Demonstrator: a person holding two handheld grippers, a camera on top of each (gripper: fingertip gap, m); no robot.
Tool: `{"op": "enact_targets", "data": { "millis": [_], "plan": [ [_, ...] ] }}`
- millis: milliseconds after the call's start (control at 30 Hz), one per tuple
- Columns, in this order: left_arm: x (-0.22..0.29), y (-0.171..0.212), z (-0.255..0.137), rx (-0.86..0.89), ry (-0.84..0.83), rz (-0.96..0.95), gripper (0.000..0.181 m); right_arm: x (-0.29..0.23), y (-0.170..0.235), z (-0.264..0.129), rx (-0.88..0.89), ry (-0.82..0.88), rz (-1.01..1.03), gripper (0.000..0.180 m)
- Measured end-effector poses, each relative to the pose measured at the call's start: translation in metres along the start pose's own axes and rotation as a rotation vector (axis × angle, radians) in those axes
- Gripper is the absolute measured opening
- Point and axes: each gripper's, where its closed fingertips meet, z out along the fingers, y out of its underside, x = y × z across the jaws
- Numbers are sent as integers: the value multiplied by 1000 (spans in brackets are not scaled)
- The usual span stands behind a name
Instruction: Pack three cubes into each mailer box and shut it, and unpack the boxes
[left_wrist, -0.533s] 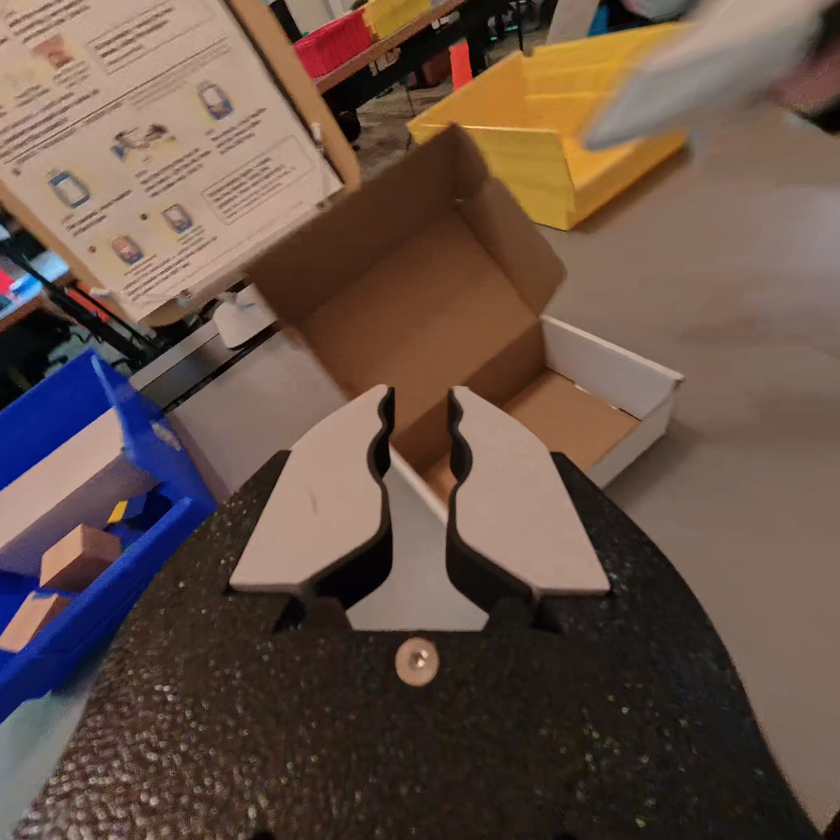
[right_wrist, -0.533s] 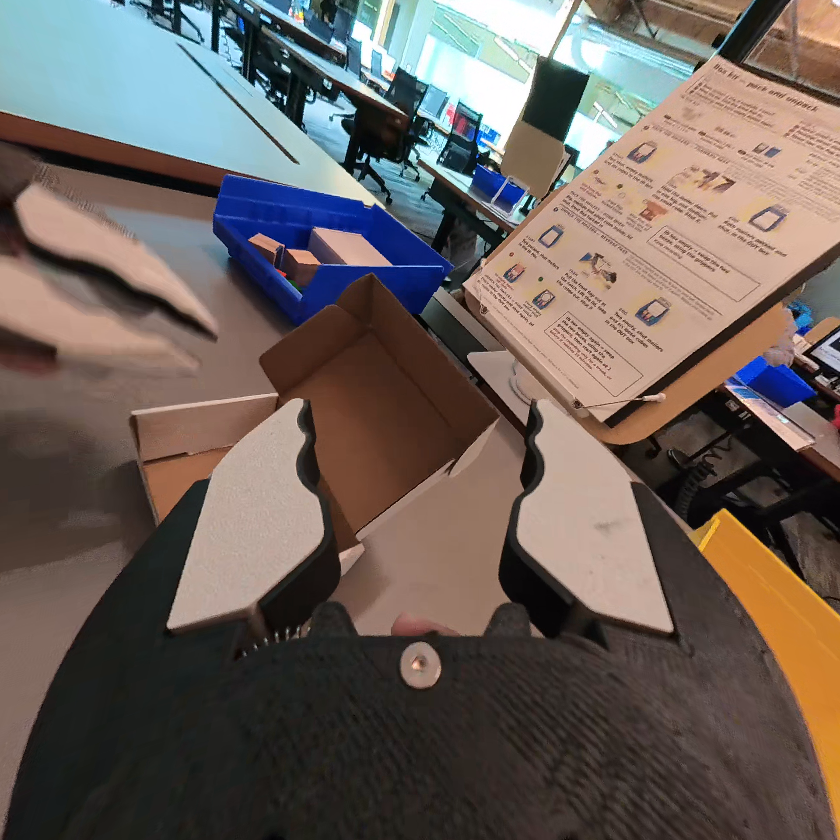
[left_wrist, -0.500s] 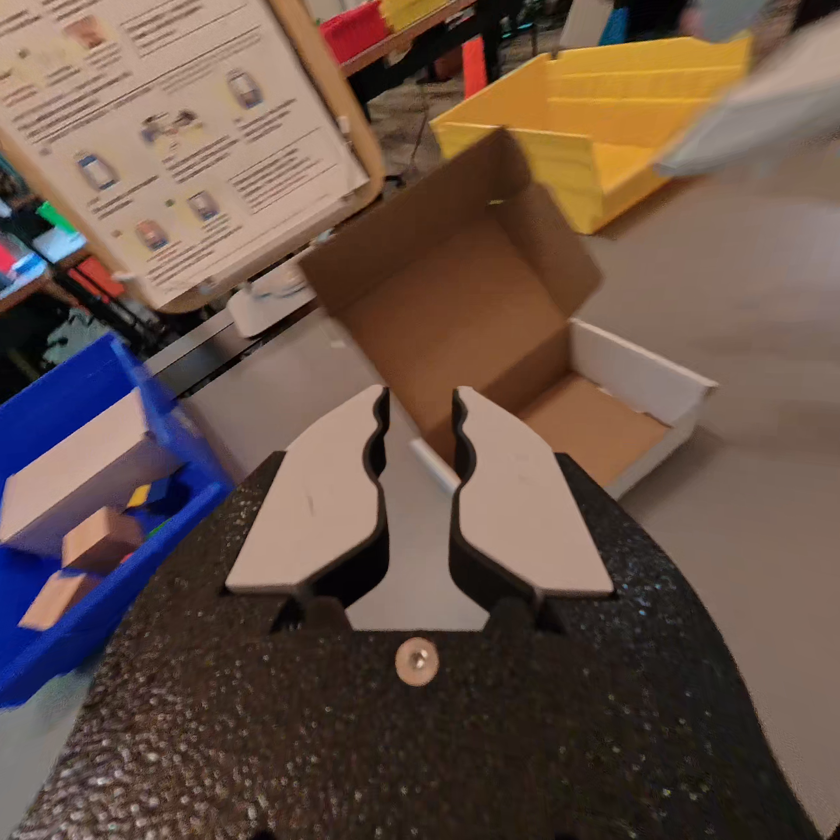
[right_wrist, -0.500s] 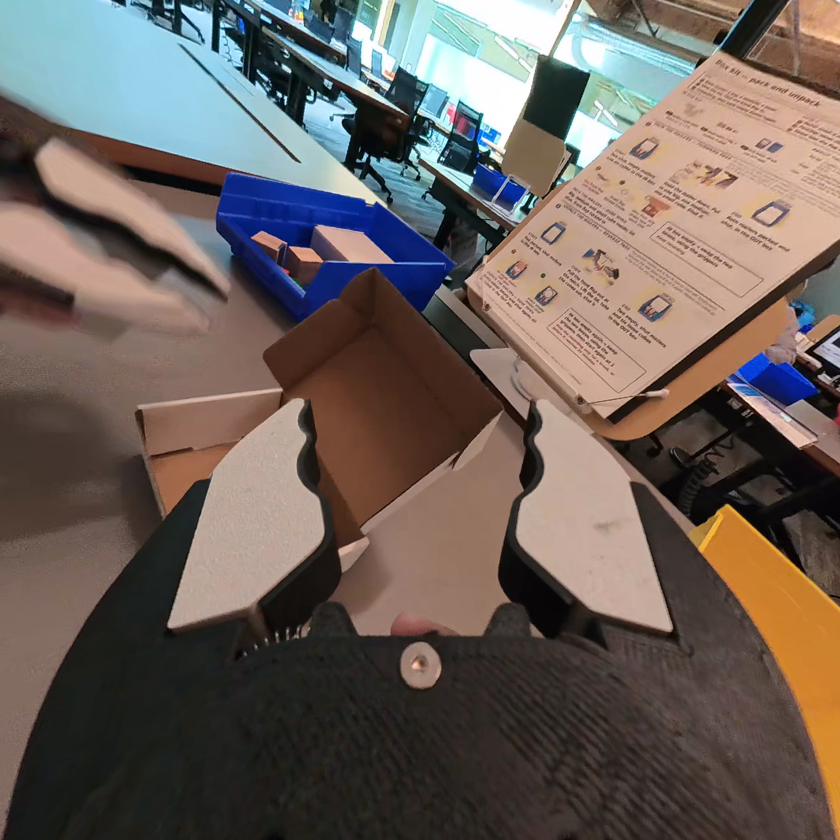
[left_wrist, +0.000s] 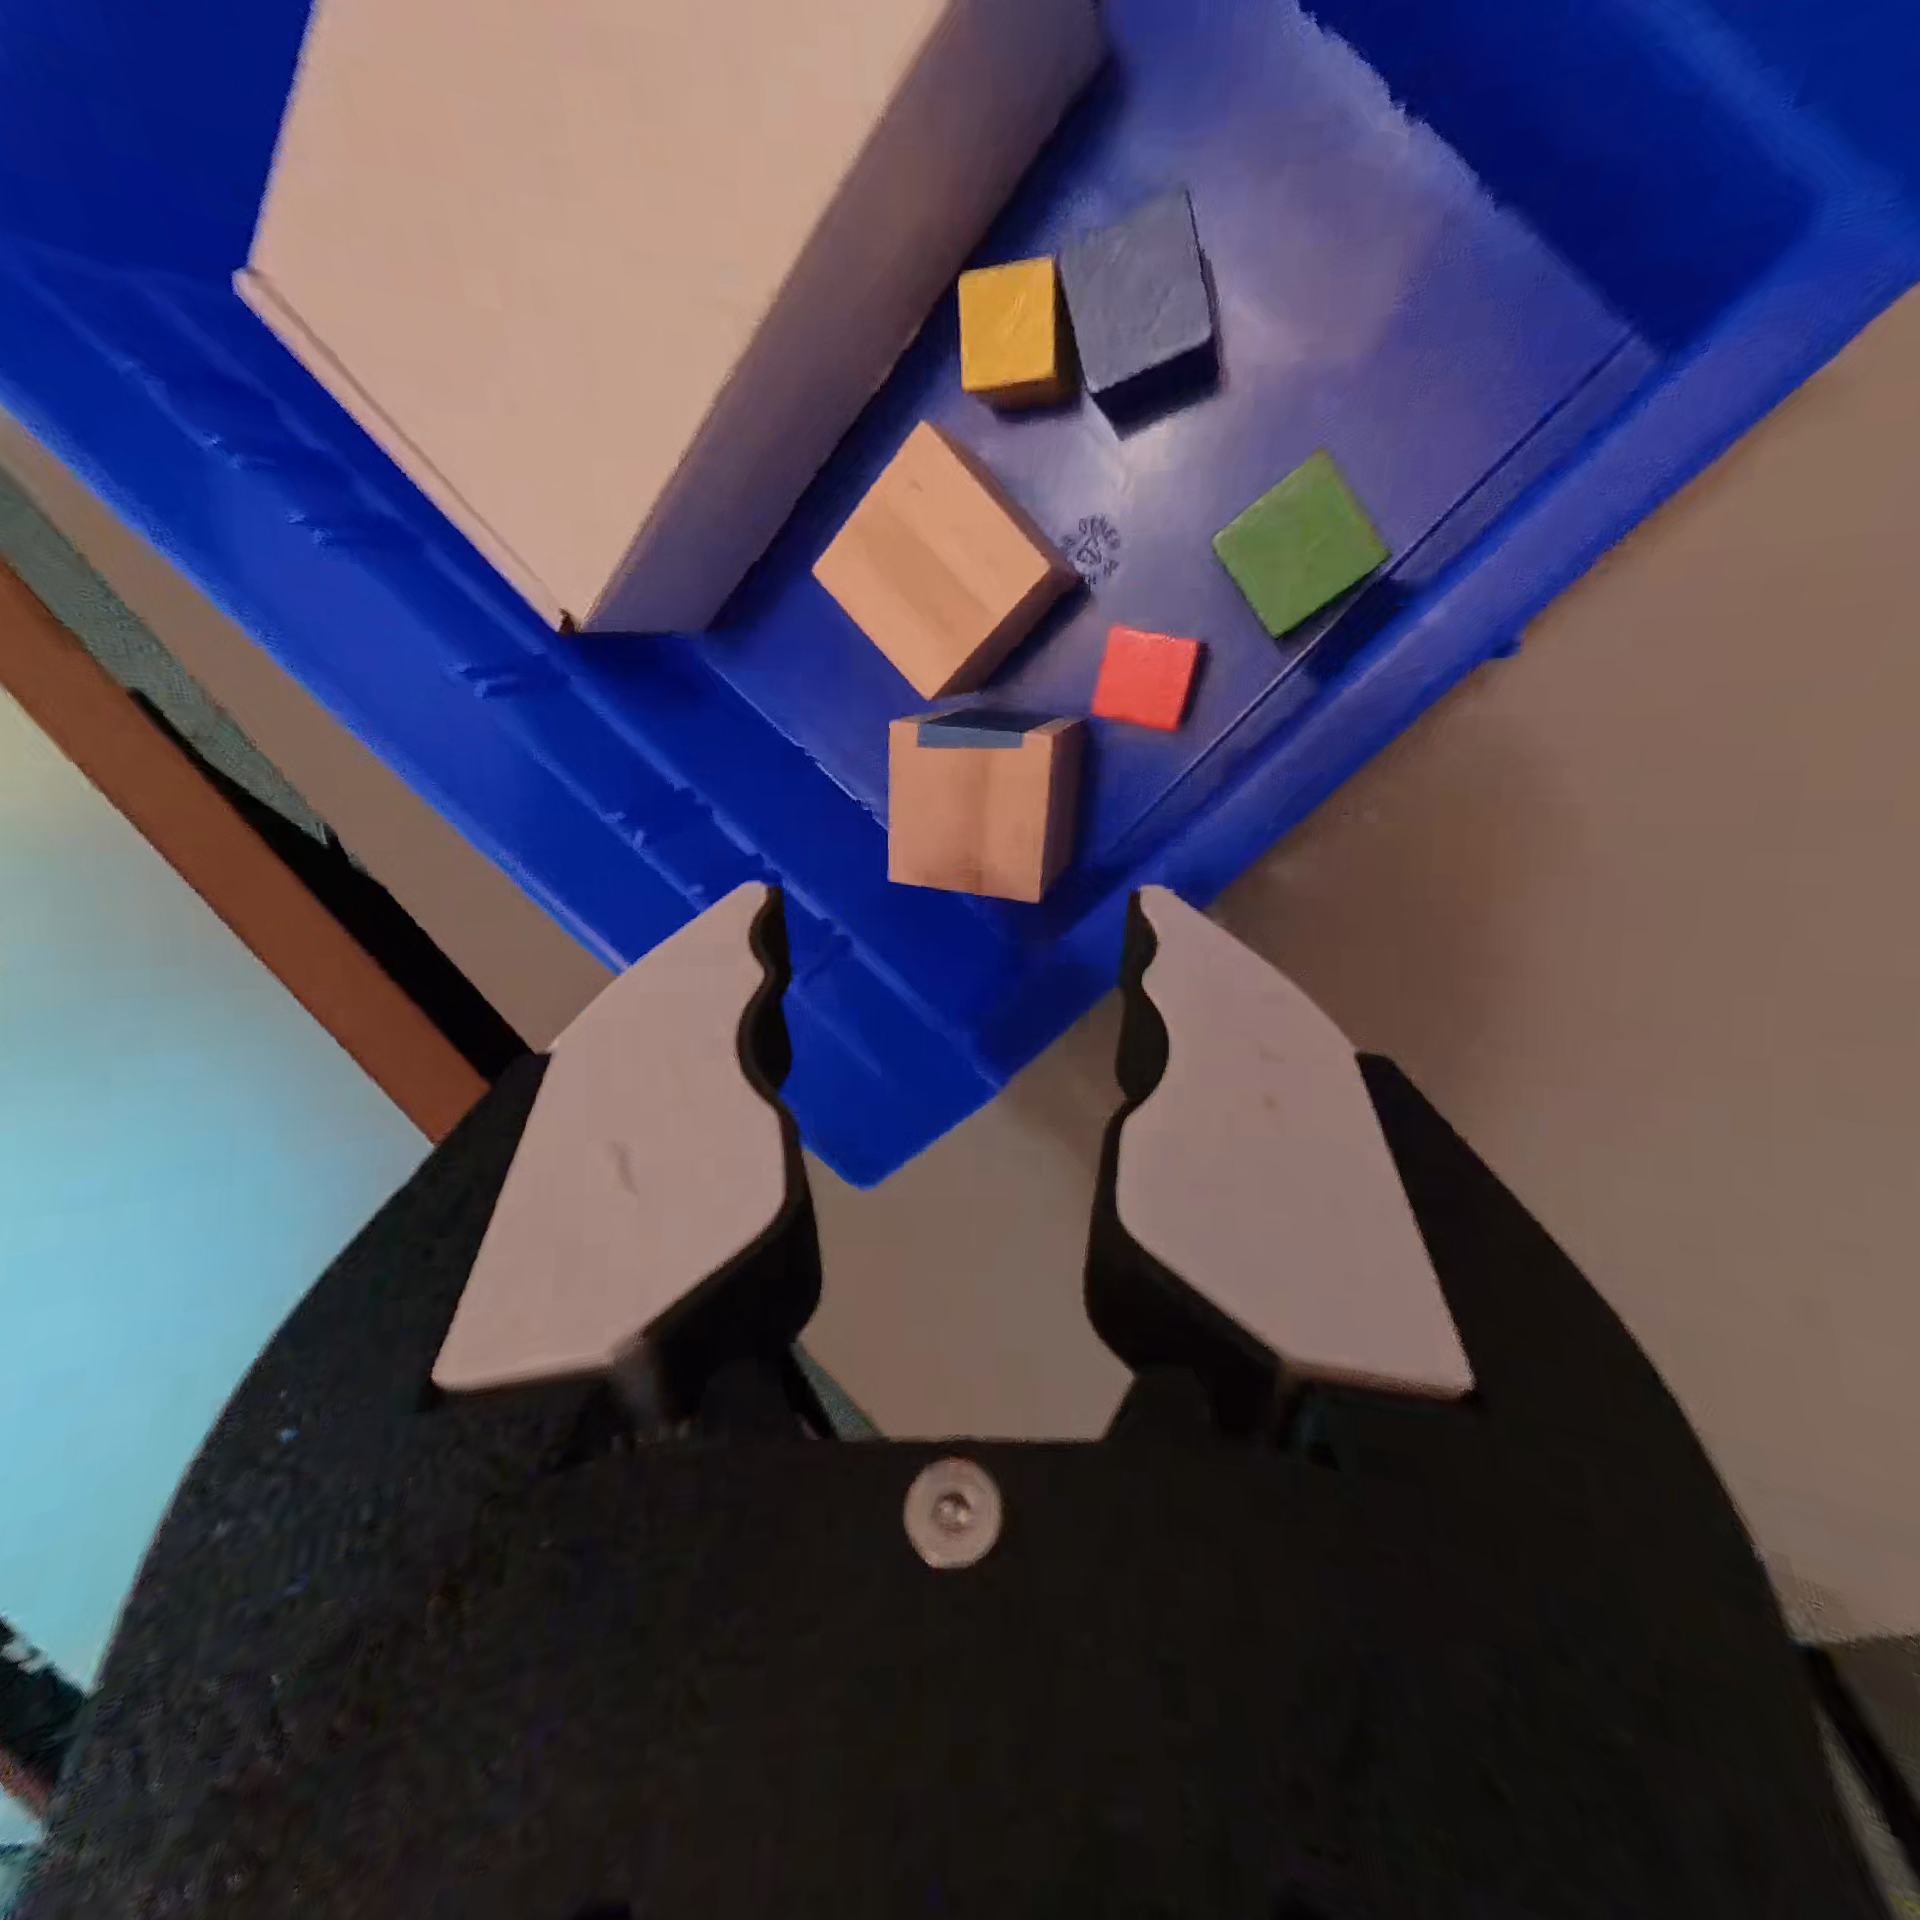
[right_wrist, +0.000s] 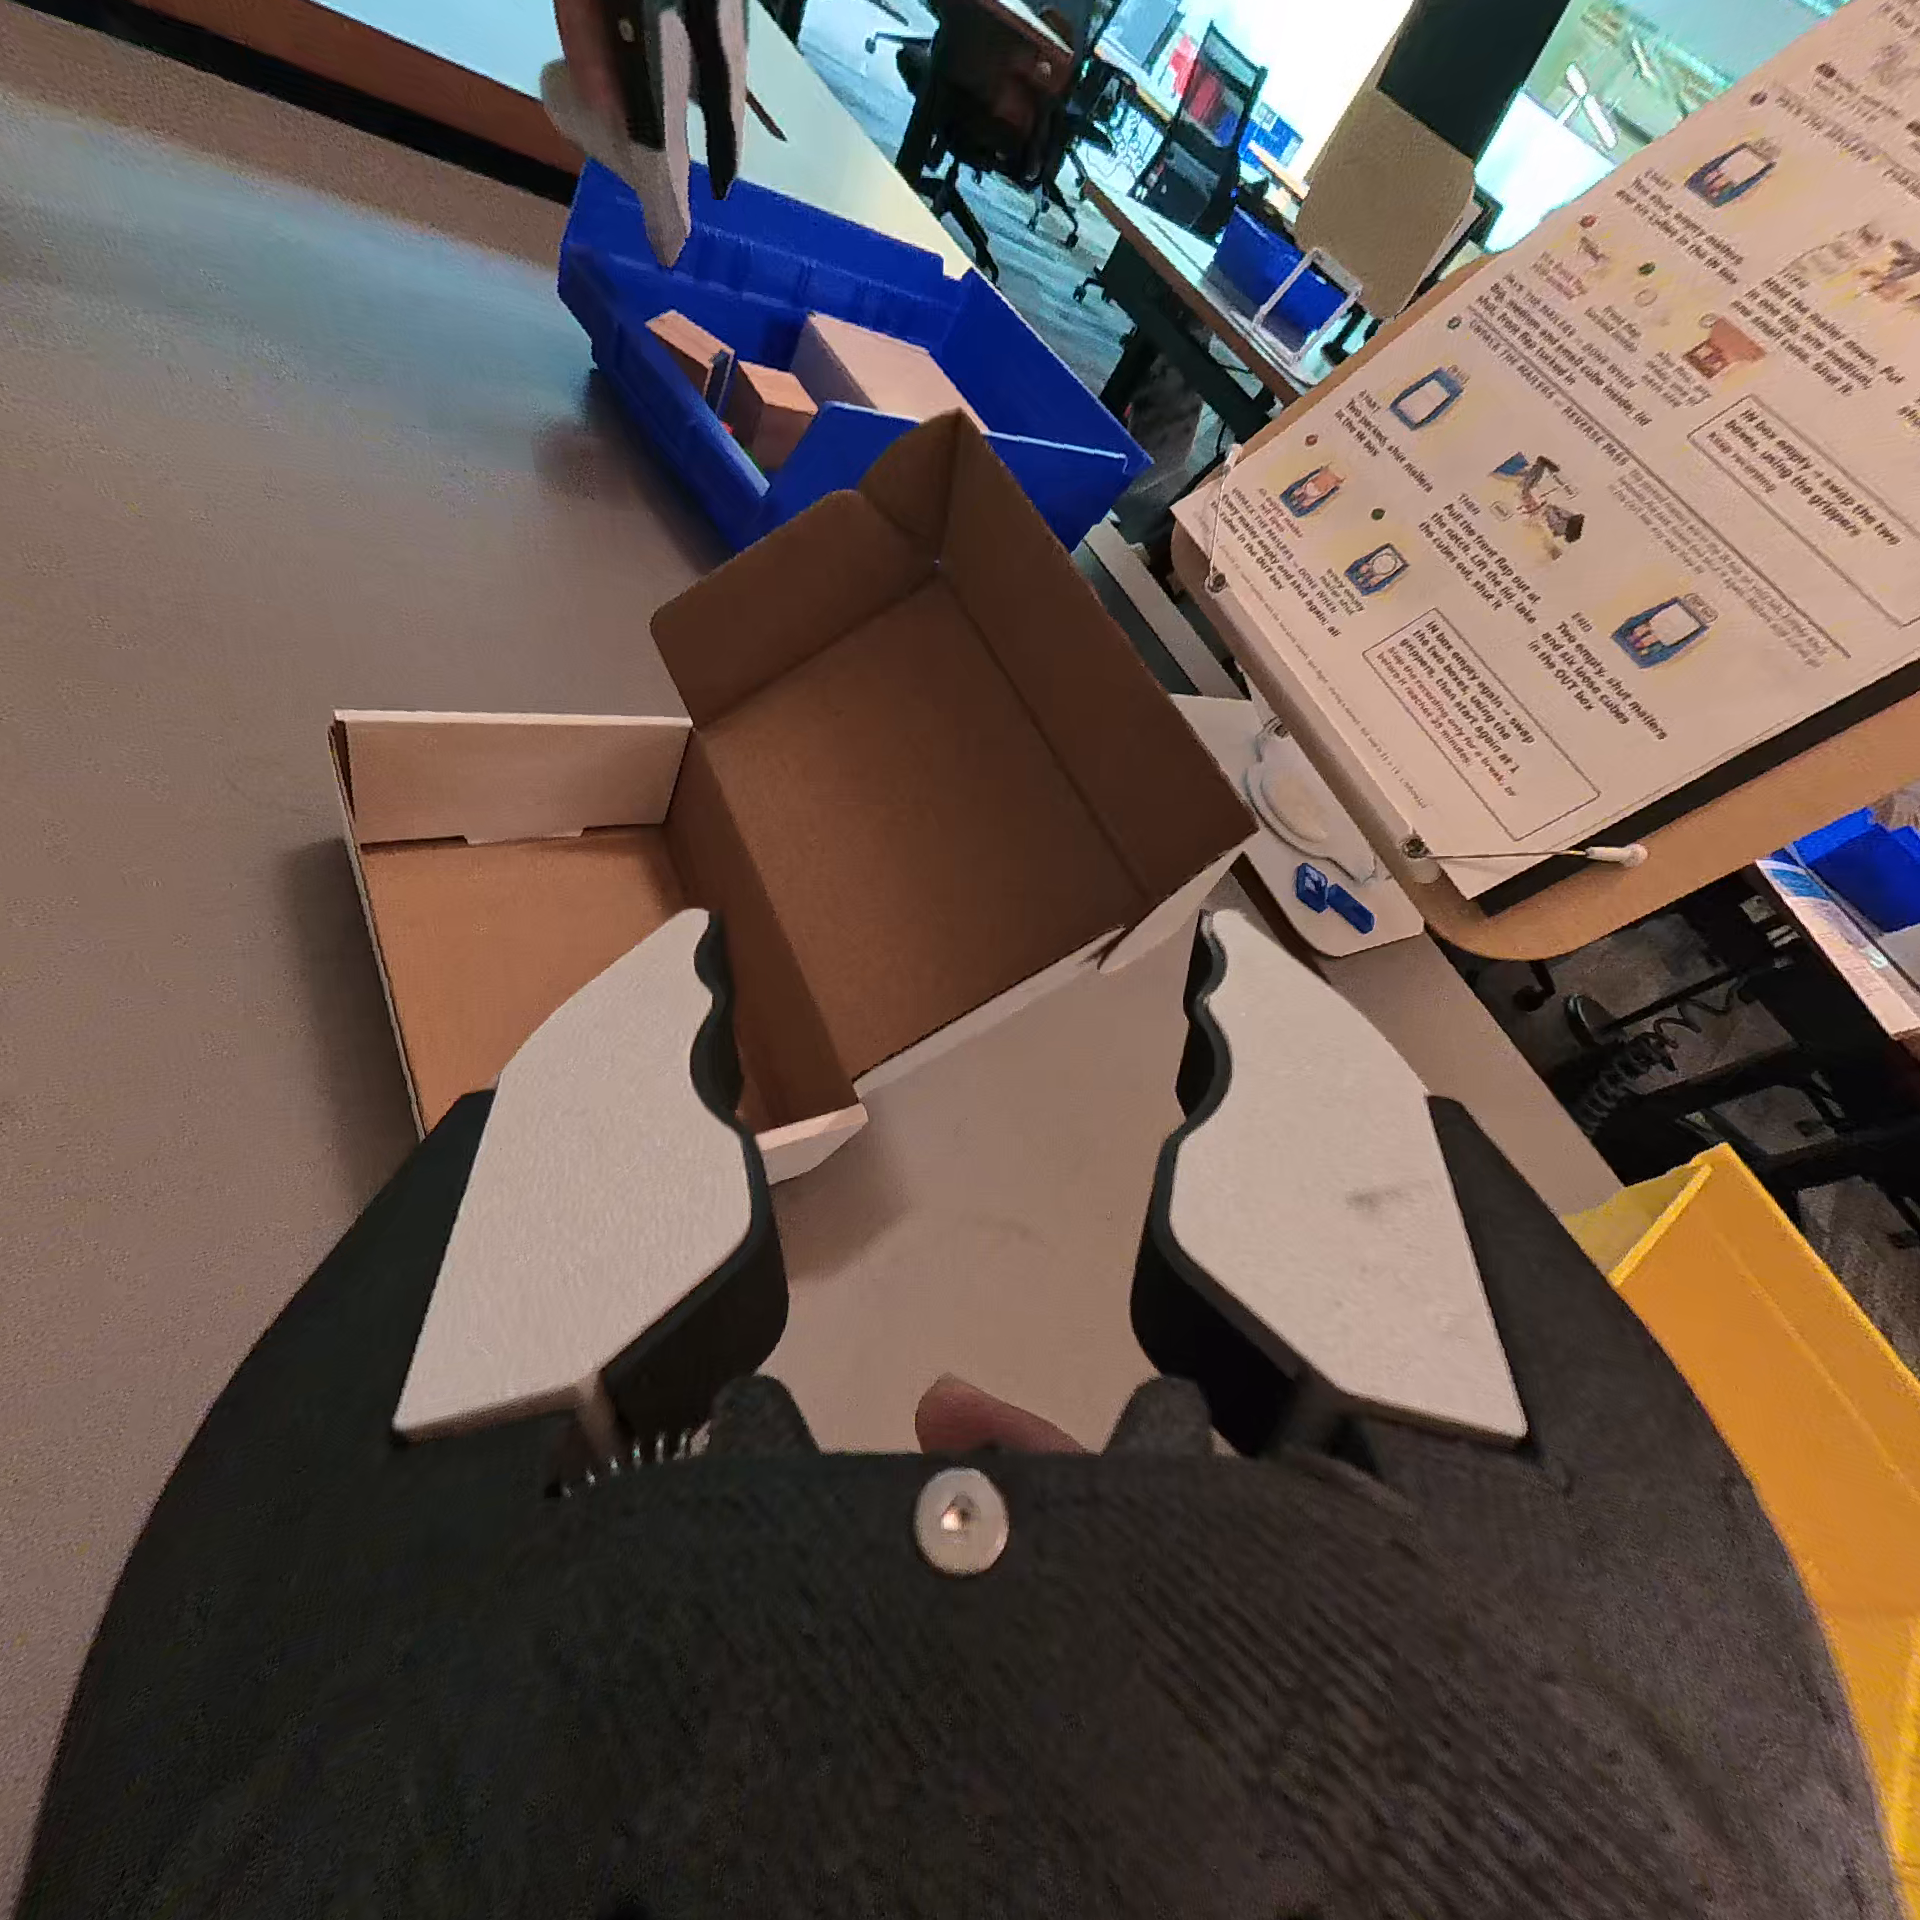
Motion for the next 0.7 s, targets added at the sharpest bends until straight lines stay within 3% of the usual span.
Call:
{"op": "enact_targets", "data": {
  "millis": [33,233,500,600,700],
  "plan": [
    [-1,0,5,-22,14,32,62,1,1,0,-2,-1,4,83],
    [-5,-3,31,-157,66,155,62,0,7,1,0,-23,24,83],
    [-7,-5,60,-268,125,154,62,-6,22,5,-31,-60,28,83],
    [0,0,70,-312,145,168,45,-6,22,3,-28,-57,35,83],
    [-6,-5,67,-301,81,176,44,-4,17,0,-13,-38,1,82]
  ]
}}
